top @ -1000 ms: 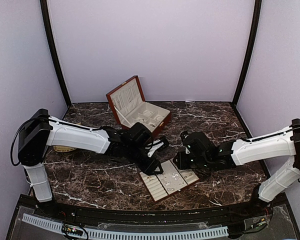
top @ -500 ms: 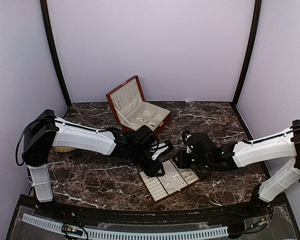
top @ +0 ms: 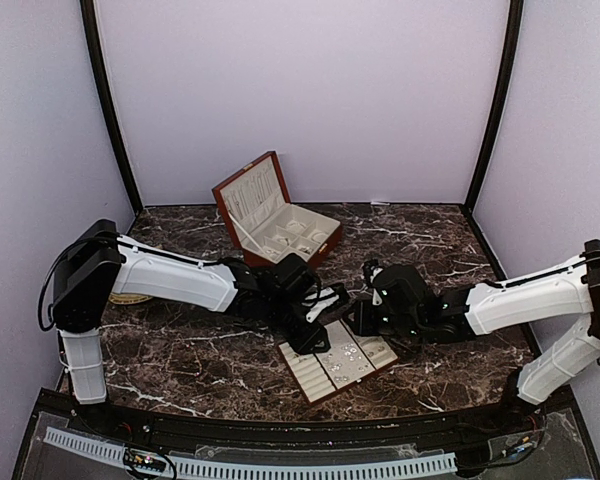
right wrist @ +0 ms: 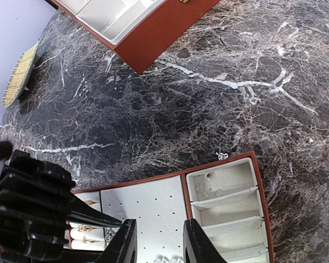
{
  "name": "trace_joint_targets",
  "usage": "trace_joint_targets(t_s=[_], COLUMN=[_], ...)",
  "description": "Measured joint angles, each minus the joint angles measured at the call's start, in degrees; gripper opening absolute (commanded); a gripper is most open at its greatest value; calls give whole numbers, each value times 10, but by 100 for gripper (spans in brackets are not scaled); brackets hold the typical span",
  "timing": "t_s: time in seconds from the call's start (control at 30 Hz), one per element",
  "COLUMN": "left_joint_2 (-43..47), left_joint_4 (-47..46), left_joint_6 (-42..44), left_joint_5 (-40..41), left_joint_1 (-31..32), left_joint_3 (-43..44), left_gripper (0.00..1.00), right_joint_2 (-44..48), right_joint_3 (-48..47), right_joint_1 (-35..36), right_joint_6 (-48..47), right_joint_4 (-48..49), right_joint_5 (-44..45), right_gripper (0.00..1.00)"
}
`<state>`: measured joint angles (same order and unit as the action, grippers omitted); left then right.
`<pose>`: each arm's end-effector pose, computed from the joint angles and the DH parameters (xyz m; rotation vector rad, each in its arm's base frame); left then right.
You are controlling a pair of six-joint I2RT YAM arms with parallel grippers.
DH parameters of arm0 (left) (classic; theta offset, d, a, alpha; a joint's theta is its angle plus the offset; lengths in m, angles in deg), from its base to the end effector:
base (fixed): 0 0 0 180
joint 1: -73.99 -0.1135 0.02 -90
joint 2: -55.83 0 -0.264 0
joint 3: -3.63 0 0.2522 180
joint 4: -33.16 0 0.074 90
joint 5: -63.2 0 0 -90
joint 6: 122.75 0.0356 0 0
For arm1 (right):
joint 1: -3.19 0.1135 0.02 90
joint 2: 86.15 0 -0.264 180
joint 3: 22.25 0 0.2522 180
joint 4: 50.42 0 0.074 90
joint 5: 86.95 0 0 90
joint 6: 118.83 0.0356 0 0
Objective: Organize the mixed jewelry
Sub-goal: Pick up the earring from the earring holder.
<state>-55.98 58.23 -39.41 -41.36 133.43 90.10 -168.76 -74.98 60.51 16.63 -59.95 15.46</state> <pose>0.2034 -0.3620 0.1671 1.2560 2.2637 -0.7845 0.1624 0.2389 0.1806 -0.1221 2.3378 0.7047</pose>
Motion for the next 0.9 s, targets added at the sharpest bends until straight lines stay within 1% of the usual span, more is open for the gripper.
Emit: trace_joint_targets(t_s=[0.47, 0.57, 0.77, 0.9], left_joint_2=[0, -3, -5, -5], left_joint_4=[-1, -2, -5, -5], left_joint_6=[0, 0, -1, -3], left_joint_5=[2, 3, 3, 5], left_joint_1=[2, 2, 3, 3], left_joint_3=[0, 2, 3, 3], left_gripper=[24, 20, 18, 9], right_joint_2=[0, 0, -1, -1], right_joint_3=[8, 9, 12, 15], right_joint_1=[0, 0, 0, 0], right_joint_6=[1, 1, 1, 1], right_joint_4=[5, 6, 13, 18], right_joint_5=[-4, -4, -5, -6], right_gripper=[31, 31, 31, 31])
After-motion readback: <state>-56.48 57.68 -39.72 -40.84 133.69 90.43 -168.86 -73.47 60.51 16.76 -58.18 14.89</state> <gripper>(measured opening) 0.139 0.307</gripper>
